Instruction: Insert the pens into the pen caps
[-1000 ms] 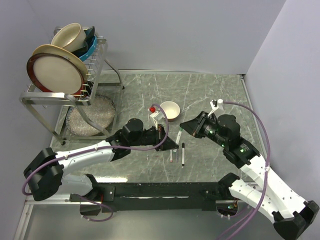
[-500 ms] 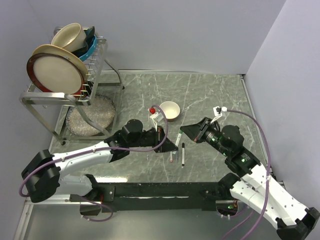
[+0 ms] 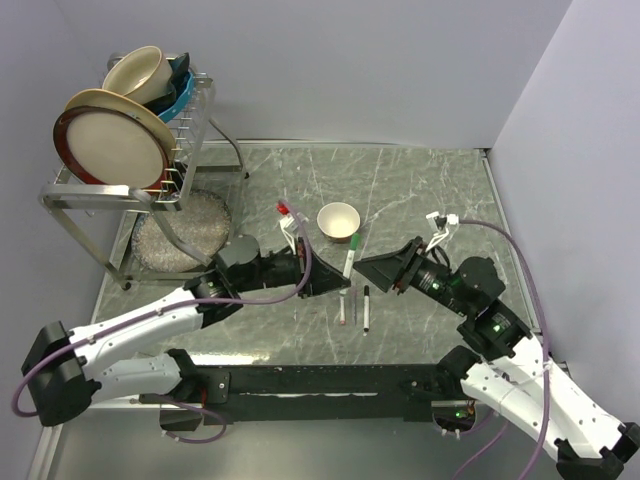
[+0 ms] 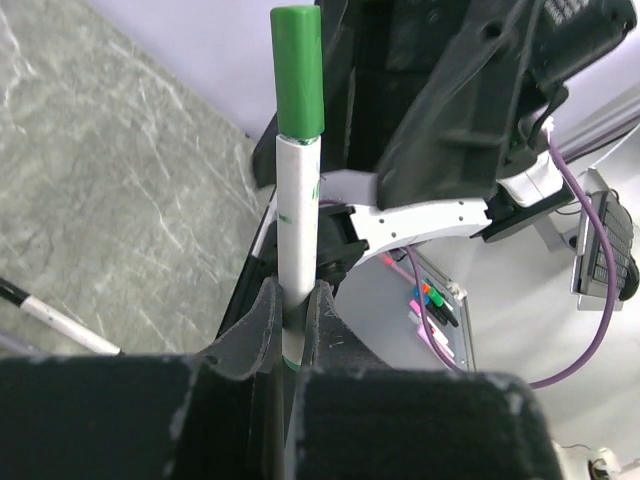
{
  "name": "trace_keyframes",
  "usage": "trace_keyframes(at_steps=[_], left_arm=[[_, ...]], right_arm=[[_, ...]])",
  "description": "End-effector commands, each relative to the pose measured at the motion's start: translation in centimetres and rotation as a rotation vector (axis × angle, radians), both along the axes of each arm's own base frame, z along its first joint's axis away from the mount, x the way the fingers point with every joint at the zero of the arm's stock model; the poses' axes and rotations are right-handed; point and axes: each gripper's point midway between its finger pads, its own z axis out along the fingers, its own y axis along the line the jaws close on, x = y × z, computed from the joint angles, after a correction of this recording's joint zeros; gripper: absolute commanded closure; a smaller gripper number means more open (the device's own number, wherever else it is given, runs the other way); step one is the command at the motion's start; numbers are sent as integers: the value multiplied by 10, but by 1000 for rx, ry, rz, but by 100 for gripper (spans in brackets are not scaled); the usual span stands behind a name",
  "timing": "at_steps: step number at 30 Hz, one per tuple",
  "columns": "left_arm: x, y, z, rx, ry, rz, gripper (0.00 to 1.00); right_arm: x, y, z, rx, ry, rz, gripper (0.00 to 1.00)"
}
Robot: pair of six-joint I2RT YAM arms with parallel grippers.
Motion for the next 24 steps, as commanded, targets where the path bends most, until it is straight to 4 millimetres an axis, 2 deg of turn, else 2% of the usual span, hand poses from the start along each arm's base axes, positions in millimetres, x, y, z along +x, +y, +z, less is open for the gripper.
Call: trace_keyframes(at_steps=[1, 6, 9, 13, 14, 15, 20, 24], left_arm=[[0, 10, 34, -64, -105, 33, 99], [-5, 21, 40, -60, -154, 50, 99], [-8, 28, 41, -59, -191, 56, 99], [-15, 32, 44, -66, -217, 33, 99], [-16, 33, 44, -66, -221, 26, 99], [-18, 32, 42, -63, -223, 14, 99], [-23, 33, 42, -62, -228, -9, 99], [-23, 35, 43, -60, -233, -6, 99]], right_arm=[[-17, 1, 64, 72, -145, 73, 38], [-26, 7, 102, 77, -223, 137, 23], [-23, 9, 116, 70, -239, 128, 21], [-11, 16, 126, 44, -232, 113, 22], [-6, 22, 123, 30, -217, 120, 23], [-5, 23, 130, 36, -226, 119, 25], [1, 36, 141, 16, -239, 118, 30], [0, 51, 139, -19, -233, 139, 34]])
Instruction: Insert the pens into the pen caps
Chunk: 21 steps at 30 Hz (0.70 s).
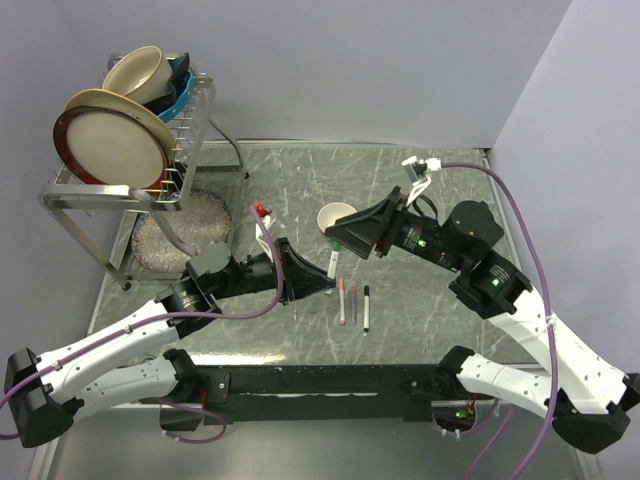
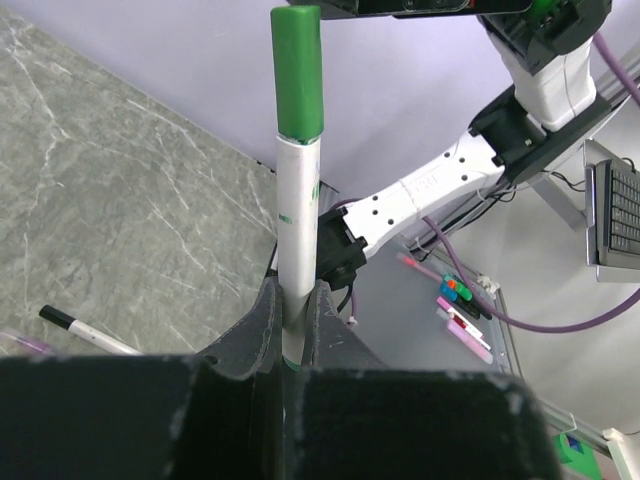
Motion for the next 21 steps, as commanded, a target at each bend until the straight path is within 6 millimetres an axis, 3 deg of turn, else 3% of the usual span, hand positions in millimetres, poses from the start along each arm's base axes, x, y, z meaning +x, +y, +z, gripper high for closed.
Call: trace_keyframes(at_steps=[1, 11, 21], left_arm=[[-7, 5, 10, -20, -52, -20, 99], [-10, 14, 14, -34, -69, 1, 99], [-10, 16, 18, -46, -76, 7, 99]], right_arm=[[-4, 6, 22, -4, -66, -8, 35], [-6, 16, 15, -35, -57, -34, 47], [-7, 21, 9, -53, -49, -27, 46]])
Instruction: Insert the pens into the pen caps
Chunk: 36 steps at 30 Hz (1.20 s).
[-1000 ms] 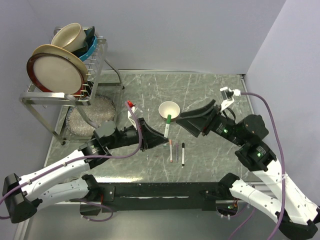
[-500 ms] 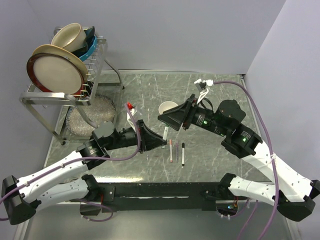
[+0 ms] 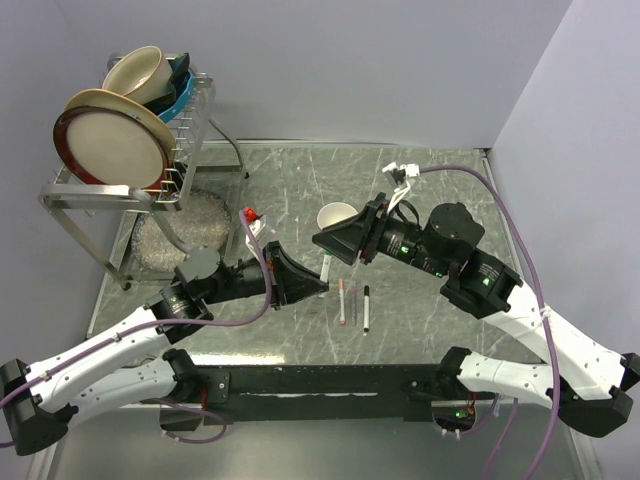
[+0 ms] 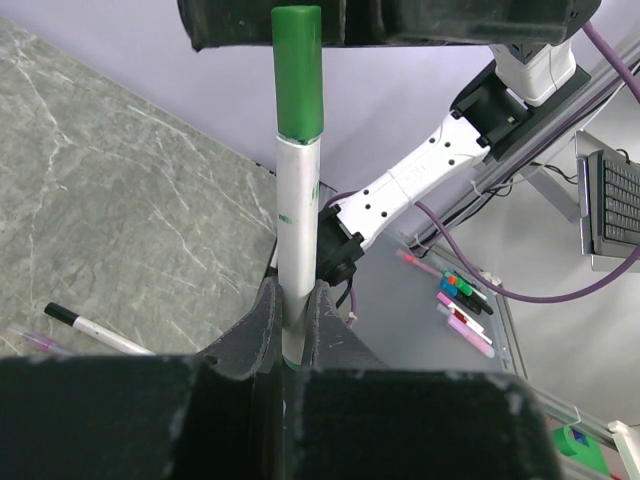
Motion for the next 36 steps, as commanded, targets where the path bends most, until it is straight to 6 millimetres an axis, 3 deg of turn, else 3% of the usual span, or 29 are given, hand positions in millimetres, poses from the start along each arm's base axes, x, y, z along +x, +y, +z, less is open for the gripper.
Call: trace_keyframes(at_steps=[1, 4, 9, 16, 21, 28, 36], left_arm=[[-1, 3, 13, -36, -48, 3, 99], [-1, 3, 13, -35, -45, 7, 99], [1, 4, 19, -52, -43, 18, 99], [8, 2, 37, -78, -51, 52, 99], [26, 0, 30, -55, -26, 132, 99], [46, 0, 42, -70, -56, 226, 99], [70, 10, 50, -88, -77, 291, 99]], right_arm=[[-2, -2, 21, 32, -51, -9, 46], [-3, -1, 20, 30, -54, -6, 52], [-10, 4, 10, 13, -49, 29, 75], [-29, 7, -37, -58, 19, 87, 99], [-36, 5, -42, -42, 40, 70, 100], [-33, 3, -90, -160, 114, -12, 100], [-54, 2, -118, -170, 162, 45, 100]])
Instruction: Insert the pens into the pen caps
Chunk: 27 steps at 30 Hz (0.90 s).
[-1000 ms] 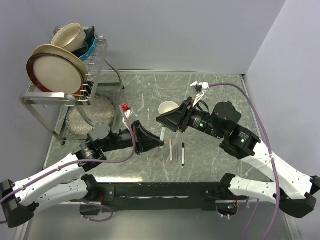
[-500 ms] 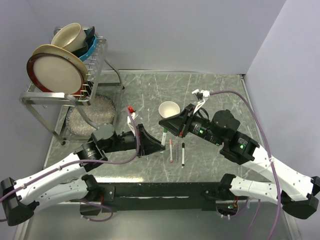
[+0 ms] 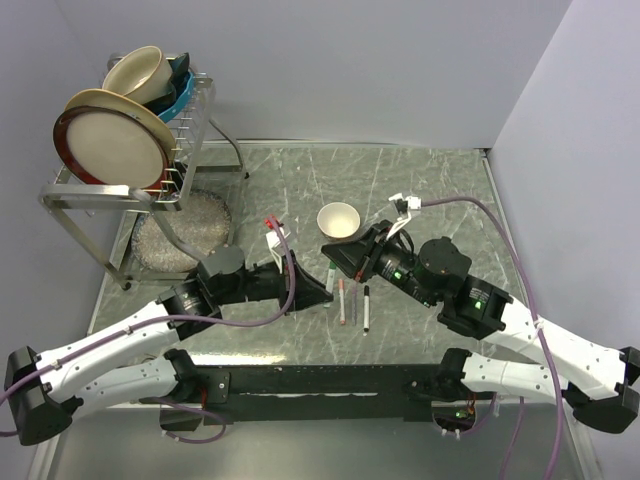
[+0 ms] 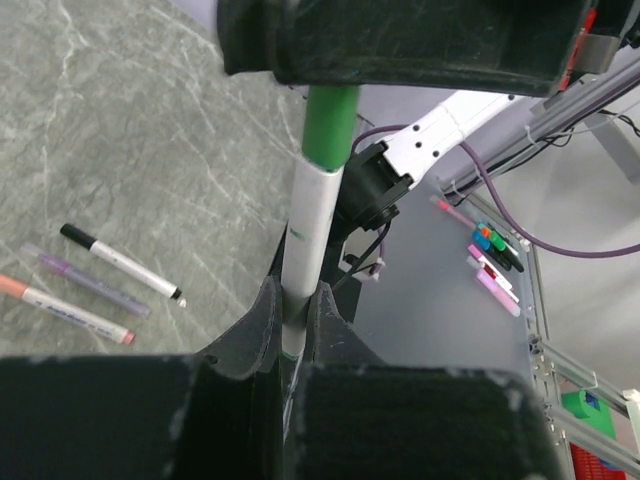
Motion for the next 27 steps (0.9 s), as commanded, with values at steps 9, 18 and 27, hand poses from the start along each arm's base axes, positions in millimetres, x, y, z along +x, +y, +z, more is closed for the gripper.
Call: trace_keyframes(at_steps=[9, 18, 27], left_arm=[[67, 21, 111, -279, -167, 211, 99], [64, 11, 121, -303, -149, 149, 99], [72, 16, 118, -292, -146, 177, 99]], right_arm=[[-70, 8, -96, -152, 178, 288, 100], [-66, 12, -111, -107, 187, 263, 100], [-86, 15, -114, -124, 203, 375, 100]])
